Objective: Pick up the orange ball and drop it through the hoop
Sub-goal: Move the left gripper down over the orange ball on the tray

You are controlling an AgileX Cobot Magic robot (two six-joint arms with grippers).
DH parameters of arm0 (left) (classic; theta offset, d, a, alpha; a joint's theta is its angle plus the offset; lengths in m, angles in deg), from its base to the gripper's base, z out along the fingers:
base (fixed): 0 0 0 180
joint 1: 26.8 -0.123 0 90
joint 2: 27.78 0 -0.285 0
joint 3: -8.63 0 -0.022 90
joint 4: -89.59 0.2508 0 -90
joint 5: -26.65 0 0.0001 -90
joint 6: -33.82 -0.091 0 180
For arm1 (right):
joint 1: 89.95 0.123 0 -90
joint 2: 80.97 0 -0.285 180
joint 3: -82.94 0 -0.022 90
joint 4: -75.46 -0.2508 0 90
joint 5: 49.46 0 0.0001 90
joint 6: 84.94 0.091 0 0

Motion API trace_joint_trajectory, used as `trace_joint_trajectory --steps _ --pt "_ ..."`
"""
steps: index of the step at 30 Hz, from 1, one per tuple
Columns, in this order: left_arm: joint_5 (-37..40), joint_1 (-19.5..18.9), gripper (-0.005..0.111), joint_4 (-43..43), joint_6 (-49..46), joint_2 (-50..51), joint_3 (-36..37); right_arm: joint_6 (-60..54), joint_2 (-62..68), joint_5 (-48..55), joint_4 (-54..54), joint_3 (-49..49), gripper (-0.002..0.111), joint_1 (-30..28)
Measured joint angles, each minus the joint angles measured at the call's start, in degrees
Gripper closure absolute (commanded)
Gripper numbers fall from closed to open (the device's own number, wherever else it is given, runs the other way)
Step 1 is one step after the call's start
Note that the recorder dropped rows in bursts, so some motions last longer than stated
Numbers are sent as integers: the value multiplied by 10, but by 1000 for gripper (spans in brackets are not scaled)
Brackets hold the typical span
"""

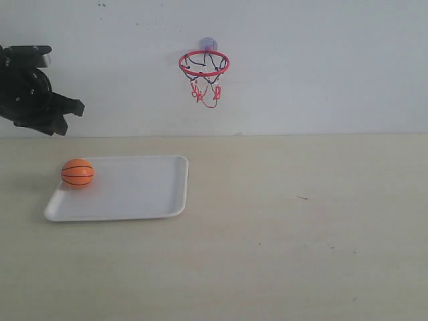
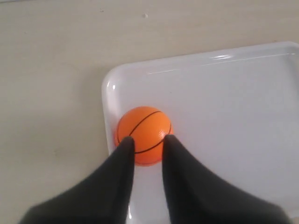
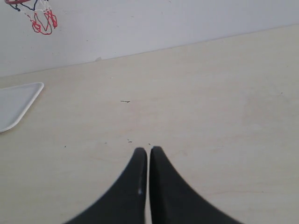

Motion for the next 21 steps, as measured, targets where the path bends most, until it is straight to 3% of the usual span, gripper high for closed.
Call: trace_joint_trajectory --steps 2,5,21 --pt "0 0 44 0 -7 9 -4 0 0 0 0 0 107 0" --pt "2 0 30 -7 -26 20 -7 0 0 0 0 0 107 0" --pt "7 0 29 -29 -70 83 -8 0 0 0 0 0 107 0"
